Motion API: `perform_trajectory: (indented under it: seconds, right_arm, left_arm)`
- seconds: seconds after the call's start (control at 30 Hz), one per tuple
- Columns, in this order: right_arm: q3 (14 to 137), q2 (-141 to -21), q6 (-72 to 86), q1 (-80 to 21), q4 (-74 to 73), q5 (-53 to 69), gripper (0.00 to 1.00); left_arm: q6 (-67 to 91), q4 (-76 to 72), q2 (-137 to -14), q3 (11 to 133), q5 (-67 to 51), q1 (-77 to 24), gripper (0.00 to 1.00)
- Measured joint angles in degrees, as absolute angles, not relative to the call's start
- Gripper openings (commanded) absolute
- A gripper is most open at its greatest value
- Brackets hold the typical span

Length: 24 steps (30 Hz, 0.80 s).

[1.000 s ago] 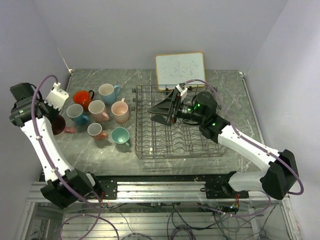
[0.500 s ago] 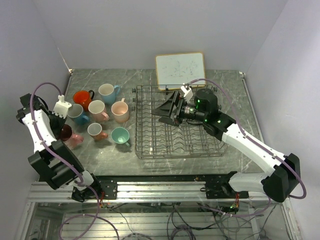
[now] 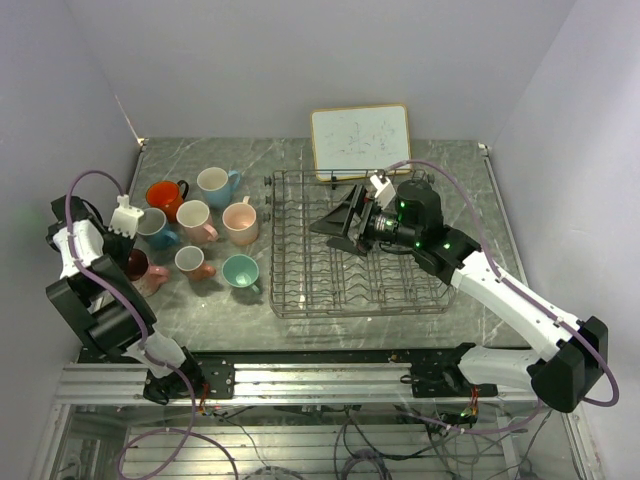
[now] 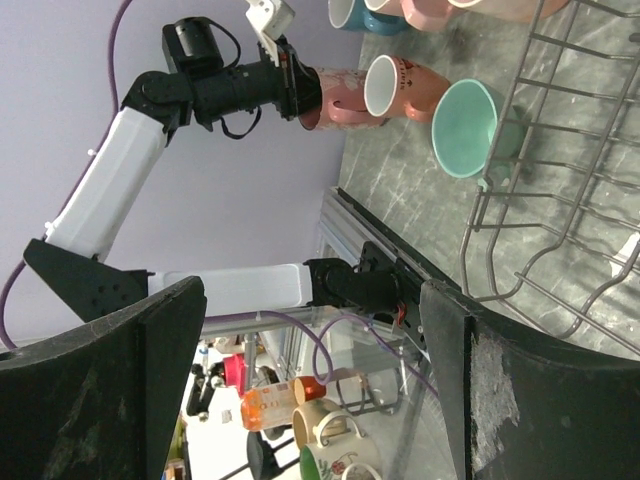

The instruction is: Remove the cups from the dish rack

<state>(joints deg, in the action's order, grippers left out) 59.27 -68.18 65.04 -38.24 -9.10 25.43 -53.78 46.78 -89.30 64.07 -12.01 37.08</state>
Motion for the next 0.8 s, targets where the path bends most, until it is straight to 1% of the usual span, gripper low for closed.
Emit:
perform_trajectory:
  seconds: [0.07, 0.1, 0.2, 0.27, 0.33, 0.4, 0.47, 0.53, 0.63, 0.8]
  right_arm:
    - [59.3, -68.2, 65.0, -38.2, -9.6, 25.2, 0.88]
    - [59.3, -68.2, 64.9, -38.2, -9.8, 25.1, 0.89]
    - [59.3, -68.2, 64.8, -38.2, -10.2, 24.9, 0.9]
    - [59.4, -68.2, 64.5, -38.2, -10.9, 24.8, 0.91]
    - [59.7, -68.2, 64.2, -38.0, -11.4, 24.6, 0.94]
    - [60.2, -68.2, 64.0, -37.8, -11.8, 24.5, 0.99]
    - [60.9, -68.2, 63.5, -37.5, -12.4, 24.4, 1.0]
    - [61.8, -68.2, 62.7, -37.3, -13.7, 24.1, 1.0]
    - [63.3, -68.2, 61.4, -36.8, -15.7, 23.5, 1.0]
    - [66.4, -68.0, 58.0, -35.5, -21.3, 21.5, 1.0]
  left_arm:
    - [-53.5, 45.9, -89.6, 63.7, -12.0, 37.1, 0.08]
    - [-53.5, 45.5, -89.6, 63.4, -12.0, 37.1, 0.1]
    - [-53.3, 44.6, -89.6, 62.8, -11.9, 37.1, 0.25]
    - [-53.3, 44.2, -89.5, 62.6, -11.8, 37.0, 0.29]
    - [-53.3, 43.4, -89.2, 62.0, -11.7, 37.0, 0.31]
    - [-53.3, 42.9, -89.0, 61.6, -11.6, 37.0, 0.35]
    - [-53.3, 42.7, -88.8, 61.4, -11.6, 37.0, 0.45]
    - [-53.3, 42.7, -88.2, 61.4, -11.7, 37.0, 0.65]
    - [-53.3, 43.2, -87.0, 61.5, -11.9, 37.0, 0.81]
    - [-53.3, 45.2, -85.0, 63.4, -12.4, 37.0, 0.88]
